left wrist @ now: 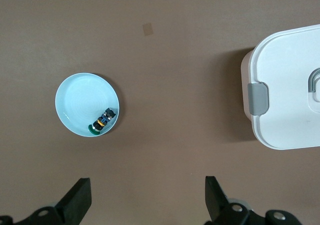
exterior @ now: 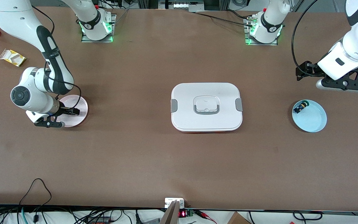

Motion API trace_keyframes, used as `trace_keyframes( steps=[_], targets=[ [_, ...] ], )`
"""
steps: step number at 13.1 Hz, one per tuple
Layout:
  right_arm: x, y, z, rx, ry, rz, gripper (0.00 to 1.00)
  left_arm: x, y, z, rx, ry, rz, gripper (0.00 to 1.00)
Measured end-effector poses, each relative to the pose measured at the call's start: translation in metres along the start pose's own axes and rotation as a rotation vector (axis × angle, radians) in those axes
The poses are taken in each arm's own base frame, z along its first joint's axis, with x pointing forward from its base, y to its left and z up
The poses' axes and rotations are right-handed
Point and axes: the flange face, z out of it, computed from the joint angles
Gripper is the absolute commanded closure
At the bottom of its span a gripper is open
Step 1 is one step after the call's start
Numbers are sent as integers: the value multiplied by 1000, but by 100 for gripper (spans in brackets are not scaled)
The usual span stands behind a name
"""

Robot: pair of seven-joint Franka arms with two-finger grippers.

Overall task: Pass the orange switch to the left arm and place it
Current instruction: 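Lower the right gripper over the orange switch on the white plate, then close the right gripper on the orange switch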

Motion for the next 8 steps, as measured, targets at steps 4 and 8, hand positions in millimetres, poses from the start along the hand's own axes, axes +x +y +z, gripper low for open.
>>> trace_keyframes(
  steps=[4,8],
  targets=[
    [-1,3,4,0,-6,4,0,-1,2,1,0,-9,3,0],
    [-3,3,18,-3,-29,5,0,-1,6,0,1,-9,10,0]
  ],
)
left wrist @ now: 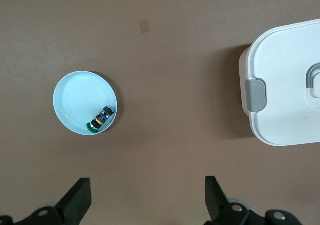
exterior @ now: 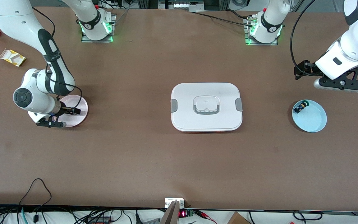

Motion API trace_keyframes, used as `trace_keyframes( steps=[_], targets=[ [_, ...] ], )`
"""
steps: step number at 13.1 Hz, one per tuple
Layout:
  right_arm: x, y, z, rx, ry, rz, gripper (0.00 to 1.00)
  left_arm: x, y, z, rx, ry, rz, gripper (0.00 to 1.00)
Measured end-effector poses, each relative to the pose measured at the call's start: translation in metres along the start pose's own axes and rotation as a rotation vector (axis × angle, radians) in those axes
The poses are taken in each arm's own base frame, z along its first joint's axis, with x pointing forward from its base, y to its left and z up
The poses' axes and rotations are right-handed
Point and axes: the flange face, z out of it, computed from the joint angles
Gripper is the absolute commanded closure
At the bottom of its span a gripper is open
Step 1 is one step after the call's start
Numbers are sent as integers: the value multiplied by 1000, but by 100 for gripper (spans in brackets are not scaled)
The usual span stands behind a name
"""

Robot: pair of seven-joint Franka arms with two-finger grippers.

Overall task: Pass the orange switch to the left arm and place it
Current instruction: 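Close the right gripper on the orange switch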

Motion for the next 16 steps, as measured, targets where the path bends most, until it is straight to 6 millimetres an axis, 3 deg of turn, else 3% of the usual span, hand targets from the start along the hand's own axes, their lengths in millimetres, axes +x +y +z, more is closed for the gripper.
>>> trace_keyframes(
  steps=[5,7,10,11,13,16],
  targets=[
    [-6,0,11,-1,-23,0,1,0,-1,0,0,-1,-2,0],
    [-6,1,12,0,-25,1,14,0,-1,0,0,-1,-2,0],
    [-6,4,10,1,-22,7,63,0,-1,0,0,-1,-2,0],
    [-6,4,8,1,-19,7,71,0,-1,0,0,-1,-2,0],
    [-4,3,1,2,-6,4,80,0,-1,0,0,-1,-2,0],
    [-1,-1,-18,7,-26,-2,80,0,-1,0,0,-1,-2,0]
  ],
)
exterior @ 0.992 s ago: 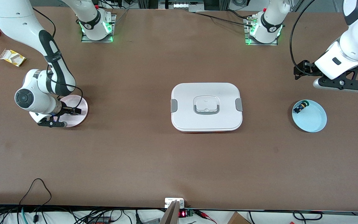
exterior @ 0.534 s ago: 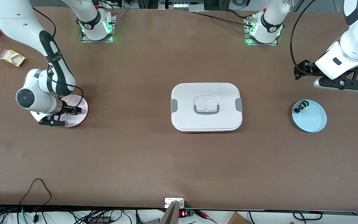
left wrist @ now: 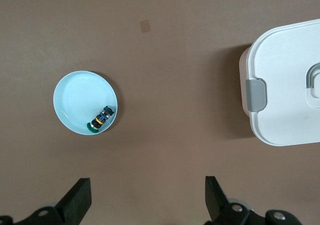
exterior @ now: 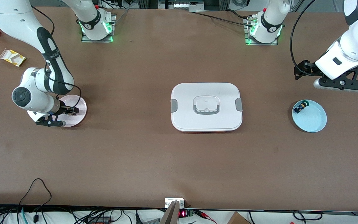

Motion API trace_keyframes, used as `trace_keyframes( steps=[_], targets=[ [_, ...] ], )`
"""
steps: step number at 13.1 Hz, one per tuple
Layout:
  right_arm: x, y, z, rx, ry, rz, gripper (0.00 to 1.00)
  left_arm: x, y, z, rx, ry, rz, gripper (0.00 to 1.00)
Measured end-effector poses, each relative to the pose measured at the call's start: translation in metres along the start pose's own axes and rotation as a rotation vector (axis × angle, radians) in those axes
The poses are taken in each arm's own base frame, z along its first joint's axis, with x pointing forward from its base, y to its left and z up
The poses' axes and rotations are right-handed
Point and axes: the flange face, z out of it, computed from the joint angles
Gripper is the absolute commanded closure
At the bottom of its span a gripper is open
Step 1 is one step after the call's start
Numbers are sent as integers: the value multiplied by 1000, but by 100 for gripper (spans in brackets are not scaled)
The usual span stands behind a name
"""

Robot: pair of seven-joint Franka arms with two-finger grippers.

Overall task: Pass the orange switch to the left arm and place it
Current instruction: 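Close the right gripper on the orange switch, then lift the orange switch with the right gripper toward the white box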

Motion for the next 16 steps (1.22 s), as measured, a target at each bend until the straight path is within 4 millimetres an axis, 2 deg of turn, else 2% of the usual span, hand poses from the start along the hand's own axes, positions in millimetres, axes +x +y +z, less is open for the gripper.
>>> trace_keyframes(
  steps=[2,6,10,13,16],
  targets=[
    [8,-9,-29,8,-11,-17,80,0,0,0,0,0,0,0],
    [19,-27,-117,23,61,-82,81,0,0,0,0,0,0,0],
    [15,-56,-194,27,176,-206,81,0,0,-3,0,5,0,0],
    [3,-76,-232,25,230,-278,81,-1,0,-4,0,1,0,0],
    [-1,-83,-258,41,265,-364,84,-3,2,-8,0,-11,3,0]
  ],
)
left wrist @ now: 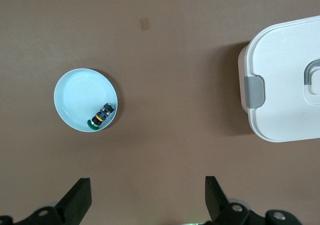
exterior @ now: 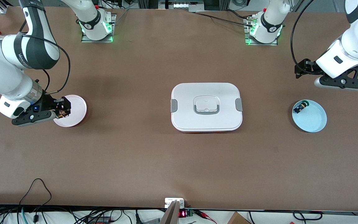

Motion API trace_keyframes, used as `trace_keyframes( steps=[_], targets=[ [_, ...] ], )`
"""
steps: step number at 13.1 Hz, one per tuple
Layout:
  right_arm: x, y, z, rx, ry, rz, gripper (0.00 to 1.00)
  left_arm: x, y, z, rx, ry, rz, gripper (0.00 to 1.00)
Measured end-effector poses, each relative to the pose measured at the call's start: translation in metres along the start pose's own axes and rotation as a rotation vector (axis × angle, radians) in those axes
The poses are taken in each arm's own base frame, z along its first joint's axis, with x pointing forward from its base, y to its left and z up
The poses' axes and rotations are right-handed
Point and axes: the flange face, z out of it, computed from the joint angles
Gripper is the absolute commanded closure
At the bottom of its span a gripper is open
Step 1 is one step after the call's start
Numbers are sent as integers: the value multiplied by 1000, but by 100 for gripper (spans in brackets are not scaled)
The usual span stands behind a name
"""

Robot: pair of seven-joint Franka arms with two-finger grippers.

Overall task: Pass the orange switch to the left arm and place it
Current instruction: 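Lift the orange switch with the right gripper toward the white box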

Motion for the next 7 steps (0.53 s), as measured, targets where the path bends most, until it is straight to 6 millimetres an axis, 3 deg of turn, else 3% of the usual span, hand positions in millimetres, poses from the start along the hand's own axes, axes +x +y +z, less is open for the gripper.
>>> trace_keyframes(
  steps=[3,7],
  targets=[
    [14,-15,-36,111,51,-46,84,-1,1,-2,0,-4,1,0],
    [34,-61,-74,287,197,-237,84,-1,1,-2,0,-6,2,0]
  ],
)
